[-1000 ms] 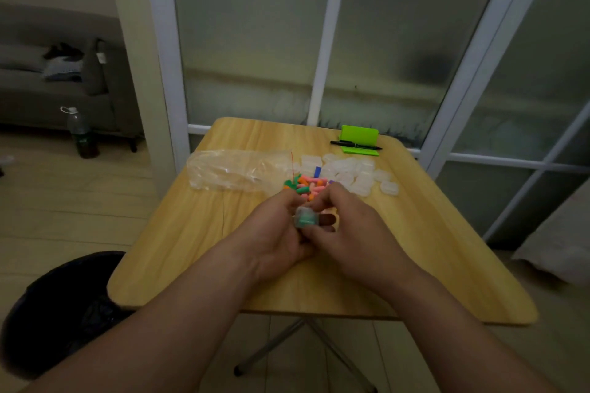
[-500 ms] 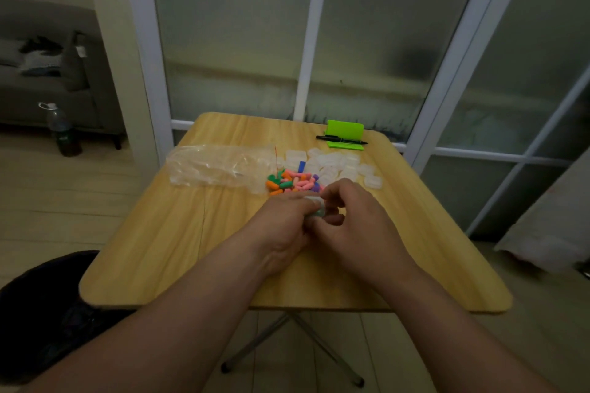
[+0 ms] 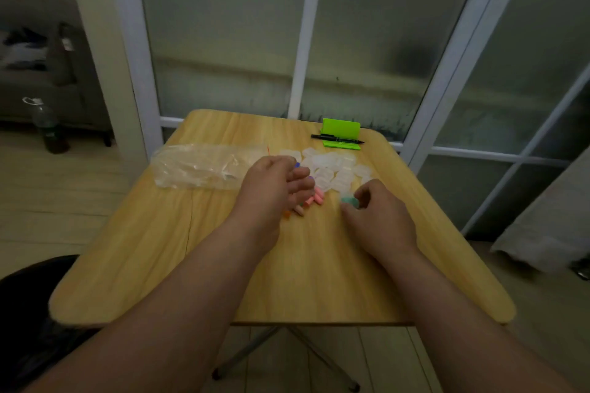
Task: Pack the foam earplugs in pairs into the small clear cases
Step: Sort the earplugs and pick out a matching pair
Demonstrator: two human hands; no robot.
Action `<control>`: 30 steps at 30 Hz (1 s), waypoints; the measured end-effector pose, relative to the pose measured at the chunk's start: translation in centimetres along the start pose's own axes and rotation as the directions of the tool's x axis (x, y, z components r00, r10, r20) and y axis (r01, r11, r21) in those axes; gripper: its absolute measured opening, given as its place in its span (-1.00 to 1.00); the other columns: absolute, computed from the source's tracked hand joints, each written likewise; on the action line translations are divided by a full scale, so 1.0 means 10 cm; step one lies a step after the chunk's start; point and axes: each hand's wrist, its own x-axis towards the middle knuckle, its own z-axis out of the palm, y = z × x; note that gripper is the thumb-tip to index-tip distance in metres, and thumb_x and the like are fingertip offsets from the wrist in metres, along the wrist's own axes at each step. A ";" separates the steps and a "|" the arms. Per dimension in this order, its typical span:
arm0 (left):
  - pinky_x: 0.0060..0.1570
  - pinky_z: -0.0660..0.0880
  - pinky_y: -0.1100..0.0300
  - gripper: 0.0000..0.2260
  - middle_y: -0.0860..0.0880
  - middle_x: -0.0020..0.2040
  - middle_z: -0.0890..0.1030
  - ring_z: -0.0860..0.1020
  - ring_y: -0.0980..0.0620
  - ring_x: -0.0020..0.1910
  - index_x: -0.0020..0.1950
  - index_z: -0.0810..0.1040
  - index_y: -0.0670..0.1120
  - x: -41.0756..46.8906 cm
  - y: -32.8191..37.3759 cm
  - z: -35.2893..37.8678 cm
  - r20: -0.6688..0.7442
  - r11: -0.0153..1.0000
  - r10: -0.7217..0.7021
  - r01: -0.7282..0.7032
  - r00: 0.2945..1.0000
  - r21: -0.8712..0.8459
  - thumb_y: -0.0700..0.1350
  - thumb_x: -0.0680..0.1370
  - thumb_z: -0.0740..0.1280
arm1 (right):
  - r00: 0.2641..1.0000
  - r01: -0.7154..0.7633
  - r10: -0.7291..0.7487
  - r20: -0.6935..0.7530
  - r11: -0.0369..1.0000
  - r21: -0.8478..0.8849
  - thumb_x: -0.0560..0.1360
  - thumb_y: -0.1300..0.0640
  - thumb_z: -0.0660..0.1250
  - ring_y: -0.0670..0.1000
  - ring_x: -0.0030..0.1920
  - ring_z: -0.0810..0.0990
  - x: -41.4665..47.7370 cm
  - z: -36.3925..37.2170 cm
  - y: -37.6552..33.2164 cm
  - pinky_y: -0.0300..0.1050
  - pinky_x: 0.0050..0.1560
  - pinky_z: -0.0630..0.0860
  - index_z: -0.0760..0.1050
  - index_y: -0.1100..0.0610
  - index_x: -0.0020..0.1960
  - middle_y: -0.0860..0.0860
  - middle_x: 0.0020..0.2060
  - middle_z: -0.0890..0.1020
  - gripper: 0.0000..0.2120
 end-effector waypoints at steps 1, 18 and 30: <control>0.19 0.64 -0.13 -0.82 -0.25 0.15 0.67 0.73 -0.17 0.03 0.26 0.51 -0.23 0.02 0.02 -0.03 -0.021 1.000 0.005 -0.005 1.000 -0.012 -0.17 0.71 0.25 | 1.000 0.011 -0.011 -0.007 1.000 -0.024 0.53 -0.11 0.46 -0.05 -0.14 0.57 0.03 0.05 0.00 -0.07 -0.20 0.50 0.48 -0.09 0.01 -0.14 -0.12 0.62 -0.81; -0.20 0.66 0.15 -0.82 -0.22 0.08 0.69 0.71 0.05 -0.27 0.24 0.56 -0.21 0.20 0.10 -0.19 -0.045 0.999 0.035 -0.034 0.998 0.010 -0.17 0.70 0.25 | 0.994 -0.048 0.059 -0.094 0.992 0.113 0.61 0.12 0.36 -0.03 0.04 0.53 0.48 0.11 0.19 -0.07 -0.05 0.43 0.51 0.03 0.24 0.02 0.15 0.60 -0.79; -0.01 0.65 0.01 -0.79 -0.21 0.02 0.70 0.68 -0.02 -0.22 0.27 0.55 -0.24 0.13 0.09 -0.19 -0.010 0.999 -0.023 0.024 1.000 0.047 -0.18 0.68 0.27 | 0.999 0.015 -0.009 0.045 0.990 -0.142 0.61 -0.02 0.38 0.09 0.04 0.58 0.68 0.02 0.30 0.08 -0.01 0.60 0.48 -0.03 0.19 0.03 0.11 0.65 -0.81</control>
